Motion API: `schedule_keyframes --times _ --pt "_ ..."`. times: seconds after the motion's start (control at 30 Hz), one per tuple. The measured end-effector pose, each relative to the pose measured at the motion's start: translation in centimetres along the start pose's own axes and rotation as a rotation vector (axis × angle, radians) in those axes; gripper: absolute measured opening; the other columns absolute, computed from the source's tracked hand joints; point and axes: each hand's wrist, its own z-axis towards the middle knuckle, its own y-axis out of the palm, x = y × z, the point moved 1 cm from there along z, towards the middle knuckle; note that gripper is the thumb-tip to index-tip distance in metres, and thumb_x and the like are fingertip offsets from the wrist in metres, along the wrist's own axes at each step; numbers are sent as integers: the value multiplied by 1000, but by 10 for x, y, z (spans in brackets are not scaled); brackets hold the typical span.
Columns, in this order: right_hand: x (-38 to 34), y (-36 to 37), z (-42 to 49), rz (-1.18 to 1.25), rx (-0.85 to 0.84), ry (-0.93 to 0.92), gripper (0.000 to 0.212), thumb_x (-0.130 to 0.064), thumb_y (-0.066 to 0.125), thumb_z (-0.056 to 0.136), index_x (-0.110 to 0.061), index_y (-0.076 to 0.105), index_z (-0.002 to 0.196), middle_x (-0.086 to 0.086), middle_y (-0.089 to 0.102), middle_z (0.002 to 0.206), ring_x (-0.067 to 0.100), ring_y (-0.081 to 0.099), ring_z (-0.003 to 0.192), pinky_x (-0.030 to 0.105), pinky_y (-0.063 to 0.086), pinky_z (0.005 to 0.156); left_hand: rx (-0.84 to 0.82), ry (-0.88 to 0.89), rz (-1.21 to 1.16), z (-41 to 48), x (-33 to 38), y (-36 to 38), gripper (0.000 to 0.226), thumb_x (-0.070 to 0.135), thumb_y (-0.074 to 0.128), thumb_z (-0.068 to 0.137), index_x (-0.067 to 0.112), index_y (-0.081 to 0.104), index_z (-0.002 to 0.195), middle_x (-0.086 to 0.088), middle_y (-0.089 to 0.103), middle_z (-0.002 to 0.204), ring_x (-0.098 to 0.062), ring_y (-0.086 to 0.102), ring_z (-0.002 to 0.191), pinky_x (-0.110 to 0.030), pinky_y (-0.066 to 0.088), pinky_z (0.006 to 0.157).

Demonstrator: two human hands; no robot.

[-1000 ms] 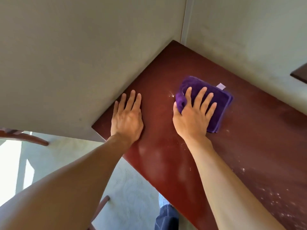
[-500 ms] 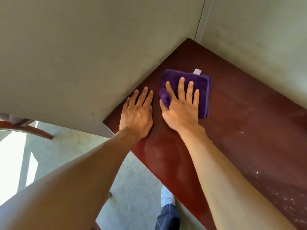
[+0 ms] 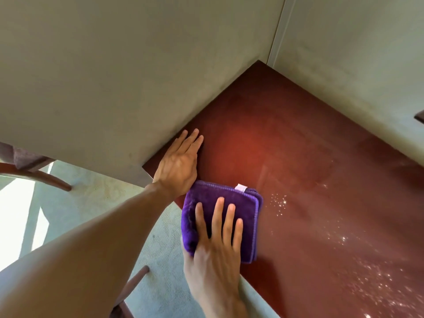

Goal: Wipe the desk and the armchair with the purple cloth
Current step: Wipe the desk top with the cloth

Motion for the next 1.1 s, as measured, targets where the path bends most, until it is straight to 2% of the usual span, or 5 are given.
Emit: schedule_keyframes --times 0.13,0.3,0.6,0.83,1.1 --pt "5 0 11 23 41 76 82 -56 52 90 -23 25 161 22 10 168 40 8 155 59 15 123 90 -6 28 3 11 6 55 2 48 97 14 46 150 -9 39 159 -30 30 150 -48 29 120" --pt "63 -35 94 -37 132 173 72 -61 30 100 -24 23 162 23 11 168 41 5 155 58 9 124 118 84 47 24 27 13 55 4 51 94 14 49 148 -8 43 157 -32 34 147 -52 28 119" --pt "184 -103 246 -64 77 323 75 -69 15 97 -33 2 162 14 -8 170 34 -13 155 52 -7 125 -52 59 190 72 89 55 61 30 36 101 34 20 159 7 15 168 -25 8 155 -56 10 124" --pt "190 -103 228 -52 134 334 71 -66 14 99 -34 5 162 12 -6 171 33 -10 156 51 -4 126 -70 72 251 73 84 52 60 35 29 103 39 10 159 8 9 169 -24 6 155 -56 12 124" --pt "151 -75 130 -60 147 398 70 -64 16 101 -32 9 163 15 2 170 36 -3 156 55 6 125 -64 67 252 74 85 54 60 35 30 103 39 10 159 9 8 169 -24 6 155 -55 11 124"
